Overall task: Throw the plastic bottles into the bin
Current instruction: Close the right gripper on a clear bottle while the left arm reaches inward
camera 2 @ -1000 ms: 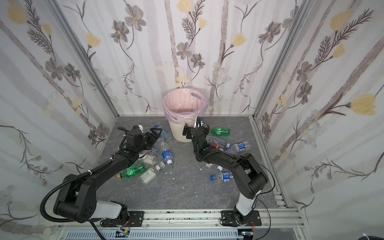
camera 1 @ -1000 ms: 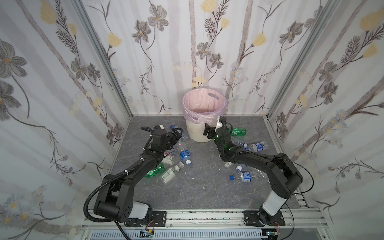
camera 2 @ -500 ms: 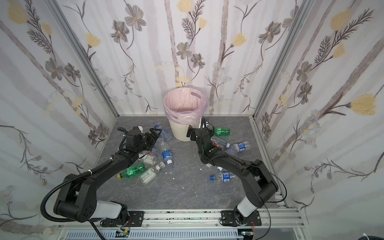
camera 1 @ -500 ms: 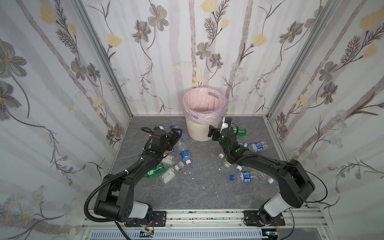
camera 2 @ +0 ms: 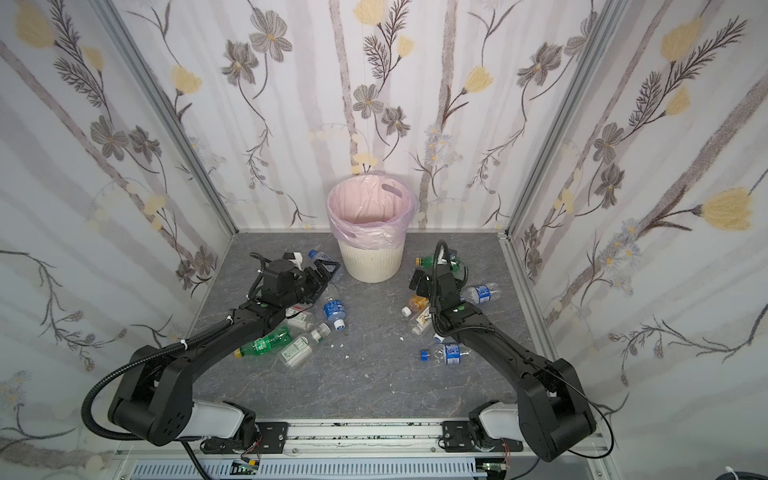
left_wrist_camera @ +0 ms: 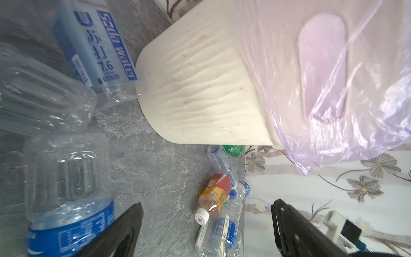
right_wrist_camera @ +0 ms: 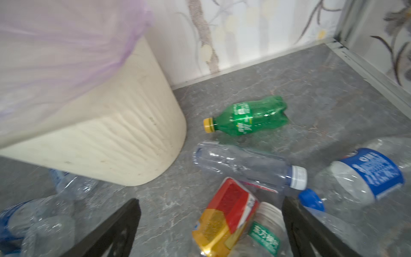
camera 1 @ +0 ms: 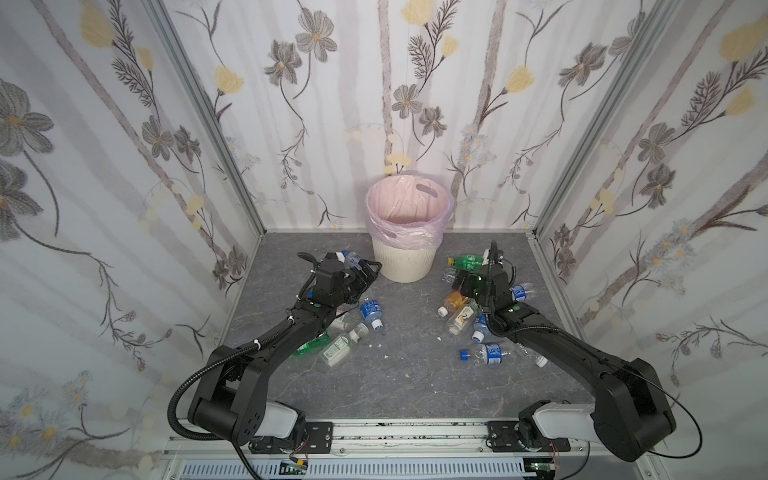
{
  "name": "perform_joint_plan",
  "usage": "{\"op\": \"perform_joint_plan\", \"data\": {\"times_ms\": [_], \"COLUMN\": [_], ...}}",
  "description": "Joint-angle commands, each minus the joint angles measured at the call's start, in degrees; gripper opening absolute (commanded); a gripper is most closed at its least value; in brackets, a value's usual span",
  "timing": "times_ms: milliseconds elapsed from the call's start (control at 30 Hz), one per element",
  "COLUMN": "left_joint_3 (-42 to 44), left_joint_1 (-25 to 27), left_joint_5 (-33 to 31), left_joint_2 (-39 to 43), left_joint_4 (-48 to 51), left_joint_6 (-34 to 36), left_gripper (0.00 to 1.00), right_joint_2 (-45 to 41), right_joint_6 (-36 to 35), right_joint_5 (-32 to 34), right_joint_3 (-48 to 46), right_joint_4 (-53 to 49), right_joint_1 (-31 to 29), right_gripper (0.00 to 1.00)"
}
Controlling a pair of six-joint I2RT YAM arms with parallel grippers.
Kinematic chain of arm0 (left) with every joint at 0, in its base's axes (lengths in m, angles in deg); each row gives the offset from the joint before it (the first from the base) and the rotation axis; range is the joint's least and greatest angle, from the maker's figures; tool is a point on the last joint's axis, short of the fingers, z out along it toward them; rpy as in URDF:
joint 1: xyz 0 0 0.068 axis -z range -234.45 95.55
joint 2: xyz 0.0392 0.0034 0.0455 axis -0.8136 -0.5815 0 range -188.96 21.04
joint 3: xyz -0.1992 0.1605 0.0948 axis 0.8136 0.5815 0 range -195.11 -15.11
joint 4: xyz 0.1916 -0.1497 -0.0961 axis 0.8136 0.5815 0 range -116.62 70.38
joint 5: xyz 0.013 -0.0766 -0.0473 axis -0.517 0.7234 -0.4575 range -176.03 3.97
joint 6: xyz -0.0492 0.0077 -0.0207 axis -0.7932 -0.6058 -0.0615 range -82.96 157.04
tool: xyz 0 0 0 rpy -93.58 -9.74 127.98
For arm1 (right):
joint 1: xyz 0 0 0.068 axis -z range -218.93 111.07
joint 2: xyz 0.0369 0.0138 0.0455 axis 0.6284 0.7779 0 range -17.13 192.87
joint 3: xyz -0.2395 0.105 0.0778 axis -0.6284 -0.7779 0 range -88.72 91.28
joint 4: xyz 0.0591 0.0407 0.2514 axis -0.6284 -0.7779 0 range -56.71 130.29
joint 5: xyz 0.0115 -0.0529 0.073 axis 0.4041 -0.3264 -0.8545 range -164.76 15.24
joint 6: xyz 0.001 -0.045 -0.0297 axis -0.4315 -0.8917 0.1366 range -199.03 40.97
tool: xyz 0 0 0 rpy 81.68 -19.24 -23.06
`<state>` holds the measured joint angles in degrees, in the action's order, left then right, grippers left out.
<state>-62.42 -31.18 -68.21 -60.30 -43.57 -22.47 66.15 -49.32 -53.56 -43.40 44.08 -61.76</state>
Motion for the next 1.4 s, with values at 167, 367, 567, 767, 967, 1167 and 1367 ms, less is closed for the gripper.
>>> {"op": "perform_joint_plan", "data": {"times_ms": [167, 367, 567, 767, 967, 1167, 1367], "left_joint_3": [-2.63, -5.74, -8.96, -18.15, -24.37, -32.37, -32.89], "left_joint_1": [6.20, 13.26, 19.32, 25.38, 29.52, 31.30, 33.82], "left_joint_5": [3.36, 4.40, 2.92, -2.76, -7.79, -14.02, -22.22], "left_joint_2": [-2.63, -4.51, -8.36, -14.77, -21.69, -25.79, -26.58], "left_joint_4": [-2.11, -2.03, -1.33, 5.25, 6.58, 12.24, 13.17], "left_joint_6": [4.97, 11.55, 14.92, 21.54, 27.03, 35.85, 44.28], "left_gripper": [1.00, 1.00, 1.00, 1.00, 1.00, 1.00, 1.00], "right_joint_2": [-2.50, -0.26, 6.07, 11.75, 14.26, 16.58, 18.90], "right_joint_6": [6.82, 9.83, 11.51, 9.32, 8.98, 9.71, 9.57], "right_joint_5": [-4.59, -10.39, -18.56, -22.25, -24.69, -26.96, -28.91], "right_joint_3": [-1.71, -1.72, -0.33, 0.97, 1.34, 1.17, 1.53], "right_joint_4": [-5.86, -5.16, -4.41, -2.30, -0.72, 1.67, 3.49], "right_joint_1": [14.58, 24.05, 30.48, 32.35, 34.81, 36.45, 36.54], "right_gripper": [1.00, 1.00, 1.00, 1.00, 1.00, 1.00, 1.00]}}
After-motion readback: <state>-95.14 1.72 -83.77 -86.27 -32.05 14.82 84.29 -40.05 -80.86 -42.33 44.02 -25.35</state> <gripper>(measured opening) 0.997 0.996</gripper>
